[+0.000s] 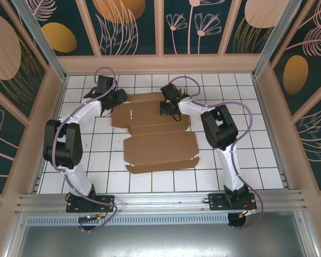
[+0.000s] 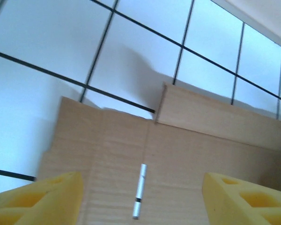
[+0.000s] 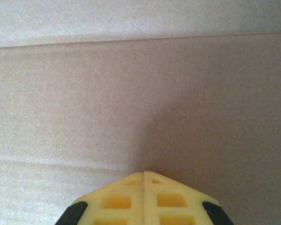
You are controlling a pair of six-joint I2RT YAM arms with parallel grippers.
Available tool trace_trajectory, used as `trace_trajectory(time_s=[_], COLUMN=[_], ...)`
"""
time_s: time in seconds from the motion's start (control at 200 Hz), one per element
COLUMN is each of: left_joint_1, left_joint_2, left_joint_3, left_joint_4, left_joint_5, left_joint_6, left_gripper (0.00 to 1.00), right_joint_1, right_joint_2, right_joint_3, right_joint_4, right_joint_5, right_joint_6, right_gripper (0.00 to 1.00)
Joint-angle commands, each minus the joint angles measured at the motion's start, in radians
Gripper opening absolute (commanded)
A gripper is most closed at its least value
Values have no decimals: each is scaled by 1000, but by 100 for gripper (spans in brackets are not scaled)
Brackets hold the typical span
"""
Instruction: Fold the paper box
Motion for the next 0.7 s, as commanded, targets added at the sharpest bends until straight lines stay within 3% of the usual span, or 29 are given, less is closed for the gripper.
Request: trace_trajectory(time_s=[0.0, 0.43, 0.54, 0.696], left_joint_1=[43, 95, 110, 157], left_joint_2=[46, 194, 225, 227], left_joint_3=[-42, 12, 5, -68], left_joint_4=[-72, -50, -8, 140], left_joint_5=[-63, 84, 175, 414], left_joint_6=[130, 183, 170, 118], left_gripper=[69, 59, 52, 41], right_joint_1=[-16, -16, -16, -16], right_joint_2=[81, 101, 98, 92], right_joint_3=[-75, -93, -101, -114], right_joint_4=[-97, -61, -57, -49], right_joint_5=[-10, -64, -69, -76], right_joint_6=[19, 10, 6, 5], right_gripper=[0, 0, 0, 0])
